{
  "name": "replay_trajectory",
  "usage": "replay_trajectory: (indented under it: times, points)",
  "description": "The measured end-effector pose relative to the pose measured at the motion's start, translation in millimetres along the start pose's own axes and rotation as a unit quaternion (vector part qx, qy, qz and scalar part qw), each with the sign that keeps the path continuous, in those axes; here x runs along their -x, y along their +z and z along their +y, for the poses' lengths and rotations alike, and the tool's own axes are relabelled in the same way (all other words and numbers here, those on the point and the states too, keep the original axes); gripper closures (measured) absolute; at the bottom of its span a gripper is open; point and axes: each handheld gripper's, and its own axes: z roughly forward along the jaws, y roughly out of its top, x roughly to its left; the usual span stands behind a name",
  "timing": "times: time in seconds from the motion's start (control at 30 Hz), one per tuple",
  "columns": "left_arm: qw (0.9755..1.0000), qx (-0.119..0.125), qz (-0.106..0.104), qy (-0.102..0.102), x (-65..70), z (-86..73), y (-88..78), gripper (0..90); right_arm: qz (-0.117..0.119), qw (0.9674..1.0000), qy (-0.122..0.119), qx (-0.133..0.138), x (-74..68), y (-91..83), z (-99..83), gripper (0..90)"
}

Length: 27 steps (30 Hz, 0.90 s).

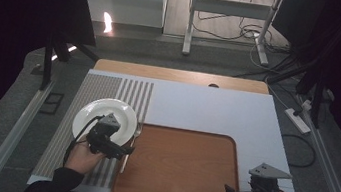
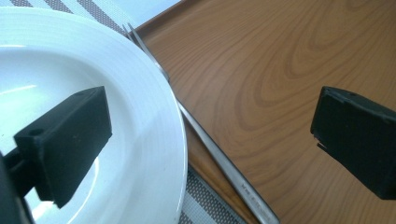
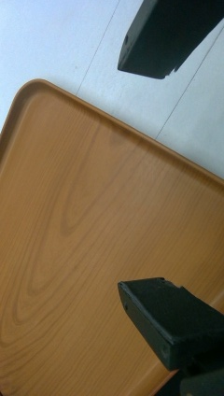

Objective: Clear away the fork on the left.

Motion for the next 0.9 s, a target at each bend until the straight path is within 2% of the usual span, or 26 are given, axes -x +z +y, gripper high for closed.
replay_trajectory:
  times: [0.23, 0.67, 0.9]
  points:
    - [0.9999, 0.005, -0.011, -0.011, -3.7, -7.7, -7.2, 0.0, 0.0, 1.0, 0.0, -0.001, 0.0, 0.1, 0.1, 0.0]
    - [0.9994, 0.005, 0.008, -0.034, -13.9, -27.0, -25.0, 0.0, 0.0, 1.0, 0.001, -0.001, 0.1, 0.1, 0.1, 0.0]
    - [0.9986, 0.016, 0.011, -0.05, -17.1, -38.4, -35.3, 0.0, -0.001, 1.0, 0.002, -0.001, 0.2, 0.1, 0.1, 0.0]
